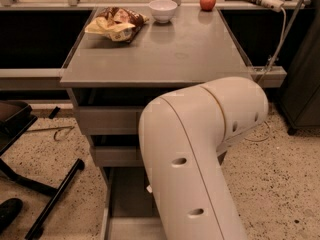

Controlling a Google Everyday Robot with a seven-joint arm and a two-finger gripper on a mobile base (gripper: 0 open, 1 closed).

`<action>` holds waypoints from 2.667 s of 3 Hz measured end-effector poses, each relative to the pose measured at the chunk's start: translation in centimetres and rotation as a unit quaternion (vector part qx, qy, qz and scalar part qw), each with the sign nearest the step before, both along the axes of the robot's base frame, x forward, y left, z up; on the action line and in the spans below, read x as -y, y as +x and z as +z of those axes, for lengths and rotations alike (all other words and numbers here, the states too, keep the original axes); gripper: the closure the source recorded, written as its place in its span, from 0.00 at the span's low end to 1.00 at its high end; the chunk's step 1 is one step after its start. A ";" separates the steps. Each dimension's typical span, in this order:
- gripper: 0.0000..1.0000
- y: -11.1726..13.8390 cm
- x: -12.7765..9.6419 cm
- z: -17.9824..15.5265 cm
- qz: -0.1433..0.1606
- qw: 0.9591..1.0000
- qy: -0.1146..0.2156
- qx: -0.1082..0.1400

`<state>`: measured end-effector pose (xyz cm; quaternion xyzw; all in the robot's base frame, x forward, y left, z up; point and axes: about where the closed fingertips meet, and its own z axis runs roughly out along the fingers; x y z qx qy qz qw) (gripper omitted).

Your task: Pick blue plastic bottle from bottom drawer and place on counter

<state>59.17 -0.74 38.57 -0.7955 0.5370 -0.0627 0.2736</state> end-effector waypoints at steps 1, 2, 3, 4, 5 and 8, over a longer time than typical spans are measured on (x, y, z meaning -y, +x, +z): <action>1.00 -0.1 0.3 0.3 -0.005 1.000 0.003 0.003; 1.00 -0.2 -0.6 2.7 -0.015 0.998 0.057 0.025; 1.00 -0.6 3.9 9.1 -0.079 0.981 0.158 0.073; 1.00 -0.5 12.8 15.5 -0.178 0.956 0.206 0.112; 1.00 1.1 19.0 21.9 -0.247 0.938 0.199 0.140; 1.00 0.4 18.5 27.2 -0.262 0.936 0.199 0.129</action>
Offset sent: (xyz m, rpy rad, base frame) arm -0.0092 -0.1283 0.0919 0.4494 -0.1725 -0.2783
